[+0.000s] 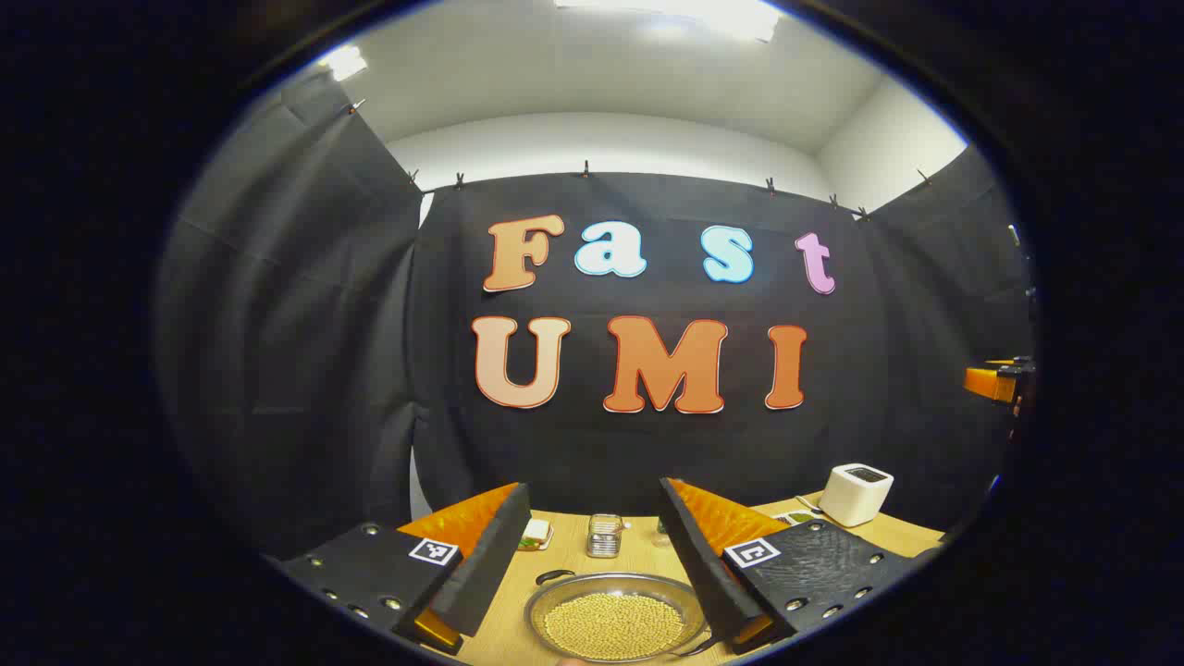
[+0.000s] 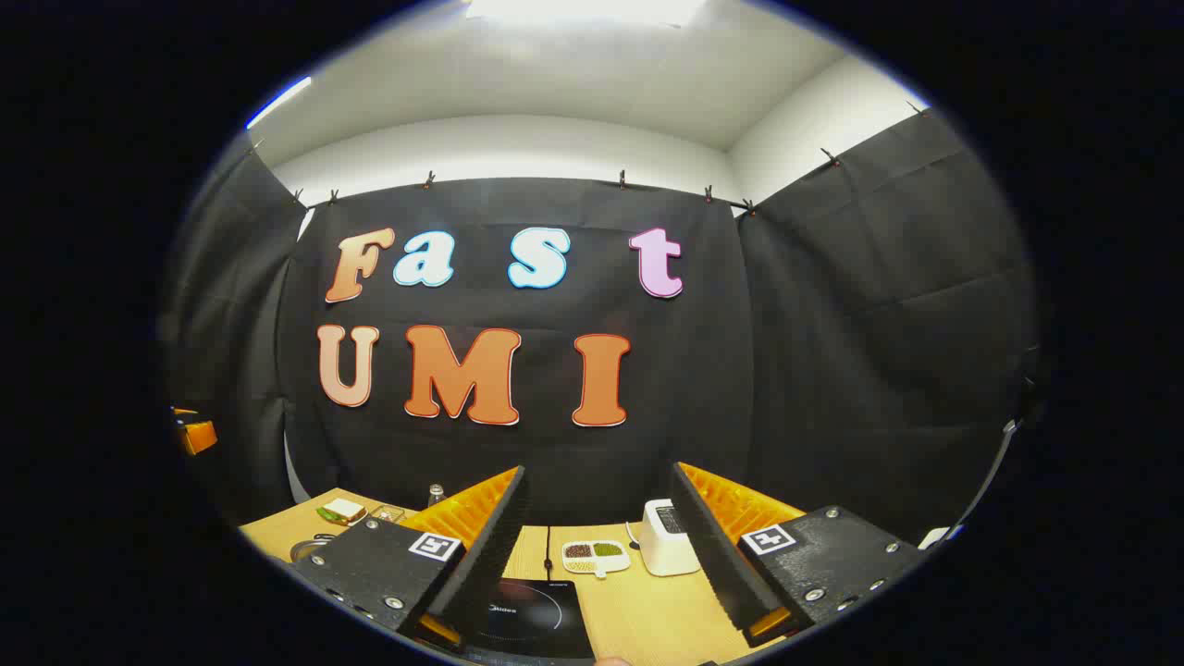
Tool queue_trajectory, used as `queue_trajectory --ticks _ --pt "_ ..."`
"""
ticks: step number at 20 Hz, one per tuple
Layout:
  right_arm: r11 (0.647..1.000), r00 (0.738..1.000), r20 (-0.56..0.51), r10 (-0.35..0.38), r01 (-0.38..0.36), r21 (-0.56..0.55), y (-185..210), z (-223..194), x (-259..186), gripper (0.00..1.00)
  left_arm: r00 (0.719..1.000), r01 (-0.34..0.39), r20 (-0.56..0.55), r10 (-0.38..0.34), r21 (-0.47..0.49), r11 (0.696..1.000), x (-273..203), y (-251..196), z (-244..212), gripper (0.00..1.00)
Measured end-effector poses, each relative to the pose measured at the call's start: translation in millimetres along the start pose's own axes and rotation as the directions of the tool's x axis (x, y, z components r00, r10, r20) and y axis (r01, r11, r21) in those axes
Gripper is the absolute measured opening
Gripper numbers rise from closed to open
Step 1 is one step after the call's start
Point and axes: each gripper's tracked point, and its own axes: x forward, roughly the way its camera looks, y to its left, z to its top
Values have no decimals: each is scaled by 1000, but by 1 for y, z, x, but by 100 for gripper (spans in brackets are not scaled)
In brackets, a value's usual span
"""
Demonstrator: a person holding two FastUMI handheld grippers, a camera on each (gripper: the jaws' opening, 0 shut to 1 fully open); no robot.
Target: First push the handle of the pot to place it horizontally, then grasp the pot with both hands and set it on the induction cooktop.
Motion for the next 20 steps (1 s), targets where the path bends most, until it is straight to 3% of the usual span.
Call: queue_trajectory --ticks 2,5,6,8,16,17,20 --pt "1000 1000 -10 12 -11 15 3 -2 1 95 1000 -6 -13 5 -3 1000 3 1 -2 89" --pt "1000 1000 -17 13 -13 15 4 -5 6 95 1000 -16 -10 16 6 1000 7 6 2 89" --pt "1000 1000 -18 16 -16 13 5 -5 7 100 1000 -17 -9 17 8 1000 5 6 1 89" --pt "1000 999 -24 26 -25 16 8 -6 6 95 1000 -15 -11 16 15 1000 5 6 0 89" --pt "1000 1000 -19 3 -2 23 1 -8 6 95 1000 -10 10 10 44 999 6 5 12 89" --pt "1000 1000 -25 8 -7 29 1 -8 3 100 1000 -6 13 5 45 999 5 4 13 89" --pt "999 999 -29 16 -15 36 2 -10 3 95 999 36 7 -36 21 999 6 -6 10 89"
